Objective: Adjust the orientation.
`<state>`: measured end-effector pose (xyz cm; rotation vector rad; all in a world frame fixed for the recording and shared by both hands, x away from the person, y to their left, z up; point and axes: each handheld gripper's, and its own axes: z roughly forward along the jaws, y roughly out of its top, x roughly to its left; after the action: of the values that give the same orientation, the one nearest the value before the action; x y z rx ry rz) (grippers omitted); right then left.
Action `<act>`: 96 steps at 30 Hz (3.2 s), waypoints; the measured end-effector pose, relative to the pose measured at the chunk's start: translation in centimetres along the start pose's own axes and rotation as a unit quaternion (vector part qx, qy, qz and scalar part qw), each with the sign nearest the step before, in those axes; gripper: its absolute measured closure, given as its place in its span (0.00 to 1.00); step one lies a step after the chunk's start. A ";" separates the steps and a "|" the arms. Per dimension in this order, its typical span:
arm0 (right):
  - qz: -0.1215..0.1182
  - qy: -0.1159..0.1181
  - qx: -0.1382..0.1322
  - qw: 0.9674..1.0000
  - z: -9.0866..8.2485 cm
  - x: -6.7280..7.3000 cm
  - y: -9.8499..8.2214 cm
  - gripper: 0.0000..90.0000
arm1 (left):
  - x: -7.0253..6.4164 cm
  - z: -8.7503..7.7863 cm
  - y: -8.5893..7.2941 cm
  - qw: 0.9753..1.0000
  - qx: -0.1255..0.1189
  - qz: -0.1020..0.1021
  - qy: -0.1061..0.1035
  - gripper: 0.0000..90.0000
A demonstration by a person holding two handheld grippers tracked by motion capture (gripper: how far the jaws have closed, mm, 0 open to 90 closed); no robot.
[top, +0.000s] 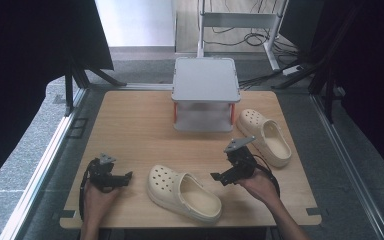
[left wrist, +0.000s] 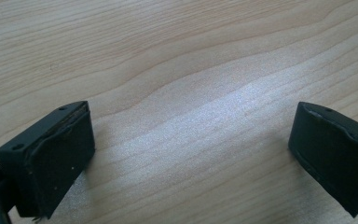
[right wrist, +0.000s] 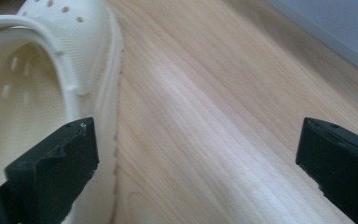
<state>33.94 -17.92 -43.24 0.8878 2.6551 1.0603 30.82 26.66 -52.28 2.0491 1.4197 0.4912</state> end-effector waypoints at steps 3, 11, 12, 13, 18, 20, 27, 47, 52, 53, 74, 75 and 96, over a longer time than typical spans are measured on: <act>0.007 -0.013 -0.004 1.000 -0.4 -1.2 -0.4 0.00 | 0.0 0.0 0.0 1.000 0.000 0.000 0.000 0.00; 0.046 -0.049 -0.007 0.998 -2.3 -5.1 -1.8 0.00 | 0.0 0.0 0.0 1.000 0.000 0.000 0.000 0.00; 0.053 -0.054 -0.007 0.997 -2.6 -5.7 -2.0 0.04 | 0.0 0.0 0.0 1.000 0.000 0.000 0.000 0.00; 0.061 -0.062 -0.006 0.996 -3.0 -6.1 -2.2 0.07 | 0.0 0.0 0.0 1.000 0.000 0.000 0.000 0.00; 0.090 -0.100 -0.012 0.991 -4.9 -8.4 -2.9 0.15 | 0.0 0.0 0.0 1.000 0.001 0.000 0.000 0.00; 0.096 -0.109 -0.009 0.989 -5.5 -9.4 -3.1 0.15 | 0.0 0.0 0.0 1.000 0.000 0.000 0.001 0.00; 0.120 -0.125 -0.004 0.985 -6.0 -13.2 -3.0 0.23 | 0.0 0.1 0.0 1.000 0.000 0.000 0.001 0.00; 0.148 -0.118 0.034 0.981 -1.5 -18.1 -1.7 0.84 | 0.0 0.1 0.1 1.000 -0.001 -0.001 0.001 0.00; 0.145 -0.134 0.035 0.980 -2.1 -17.5 -1.9 0.86 | 0.0 0.1 0.1 1.000 -0.001 -0.001 0.001 0.00; 0.141 -0.135 0.034 0.980 -2.4 -17.4 -2.0 0.86 | 0.0 0.1 0.1 1.000 -0.001 -0.001 0.001 0.00; 0.024 -0.079 0.017 0.996 -4.3 -4.6 3.0 0.86 | 0.0 0.1 0.1 1.000 -0.001 0.001 0.002 0.00; 0.016 -0.073 0.020 0.997 -3.8 -3.9 3.3 0.86 | 0.0 0.1 0.1 1.000 -0.001 0.001 0.002 0.00; -0.032 0.029 0.049 0.998 6.0 3.3 5.5 0.86 | -0.1 0.1 0.1 1.000 -0.002 -0.002 0.000 0.00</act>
<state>35.87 -9.41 -43.75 0.7959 2.7842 0.9641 30.89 26.56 -52.31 2.0432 1.4225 0.4918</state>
